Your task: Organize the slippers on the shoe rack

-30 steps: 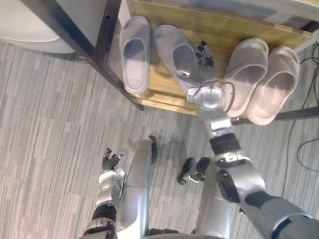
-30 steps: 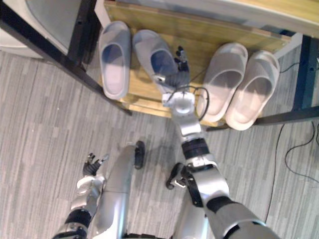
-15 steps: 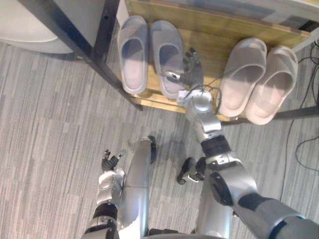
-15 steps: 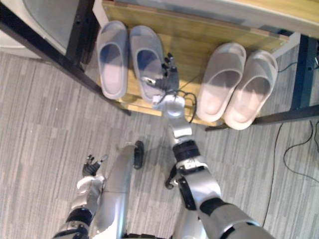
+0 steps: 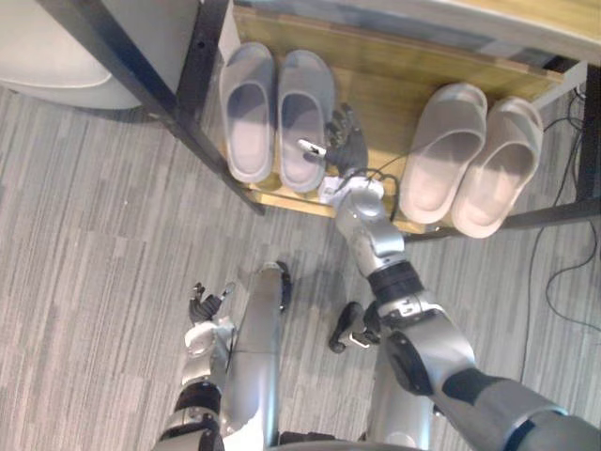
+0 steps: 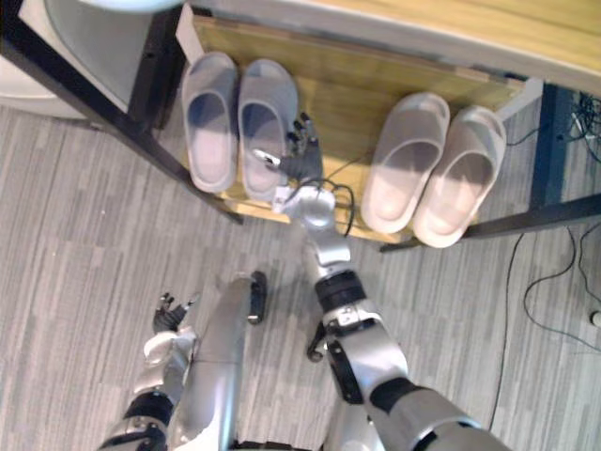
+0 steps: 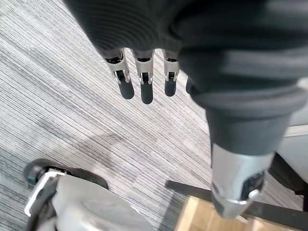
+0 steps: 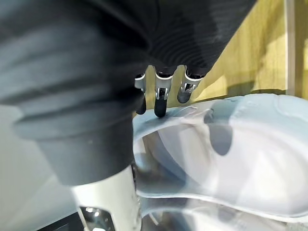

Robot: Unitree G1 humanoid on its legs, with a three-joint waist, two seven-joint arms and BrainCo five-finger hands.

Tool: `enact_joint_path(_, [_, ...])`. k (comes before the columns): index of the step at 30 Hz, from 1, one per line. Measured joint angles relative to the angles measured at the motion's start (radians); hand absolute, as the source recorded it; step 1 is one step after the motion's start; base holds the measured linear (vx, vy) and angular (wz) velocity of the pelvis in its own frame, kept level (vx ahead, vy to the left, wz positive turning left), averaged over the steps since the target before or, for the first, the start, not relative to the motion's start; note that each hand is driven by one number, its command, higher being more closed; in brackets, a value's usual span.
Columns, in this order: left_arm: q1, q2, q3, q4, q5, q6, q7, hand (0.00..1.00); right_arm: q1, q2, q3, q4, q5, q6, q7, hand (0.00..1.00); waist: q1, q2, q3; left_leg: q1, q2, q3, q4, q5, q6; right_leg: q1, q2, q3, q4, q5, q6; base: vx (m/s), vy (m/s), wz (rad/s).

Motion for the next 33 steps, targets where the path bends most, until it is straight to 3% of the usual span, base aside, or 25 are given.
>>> enact_joint_path(6, [0.000, -0.005, 0.000, -0.006, 0.000, 0.000, -0.002, 0.00, 0.002, -0.001, 0.004, 0.000, -0.016, 0.014, 0.005, 0.00, -0.001, 0.000, 0.001, 0.023, 0.003, 0.003, -0.012, 0.001, 0.000, 0.023, 0.001, -0.005, -0.017, 0.007, -0.002, 0.00, 0.000, 0.00])
enact_joint_path(14, [0.027, -0.027, 0.001, -0.005, 0.002, 0.002, -0.042, 0.00, 0.093, -0.012, -0.002, 0.000, -0.188, 0.024, 0.046, 0.00, -0.024, -0.007, 0.004, 0.151, 0.007, 0.006, -0.086, 0.004, 0.001, 0.157, 0.013, -0.023, -0.108, 0.021, 0.021, 0.01, -0.001, -0.01])
enact_joint_path(18, [0.056, -0.017, -0.002, -0.004, 0.003, 0.004, -0.059, 0.00, 0.190, -0.023, -0.002, -0.019, -0.233, 0.029, 0.053, 0.00, -0.037, -0.021, 0.010, 0.231, 0.007, 0.022, -0.146, 0.012, 0.003, 0.231, 0.015, -0.026, -0.171, 0.045, 0.012, 0.04, 0.024, -0.04])
enact_joint_path(26, [0.131, 0.038, -0.085, 0.046, 0.034, 0.003, -0.092, 0.00, 0.490, -0.053, 0.039, -0.144, -0.352, 0.015, 0.098, 0.00, -0.057, -0.058, -0.004, 0.508, 0.009, 0.075, -0.431, 0.084, 0.000, 0.485, 0.050, -0.046, -0.474, 0.156, 0.026, 0.10, 0.021, -0.09])
enact_joint_path(30, [0.153, 0.088, -0.151, 0.103, 0.068, 0.005, -0.114, 0.00, 0.662, -0.052, 0.080, -0.138, -0.407, 0.009, 0.139, 0.00, -0.072, -0.109, -0.069, 0.627, -0.002, 0.095, -0.618, 0.146, -0.008, 0.587, 0.081, -0.049, -0.663, 0.228, 0.031, 0.12, -0.002, -0.08])
enact_joint_path(33, [0.183, 0.100, -0.203, 0.142, 0.094, 0.008, -0.141, 0.00, 0.779, -0.070, 0.079, -0.117, -0.431, 0.005, 0.172, 0.00, -0.099, -0.113, -0.127, 0.747, -0.031, 0.102, -0.776, 0.205, -0.007, 0.697, 0.090, -0.060, -0.815, 0.284, 0.050, 0.15, 0.017, 0.03])
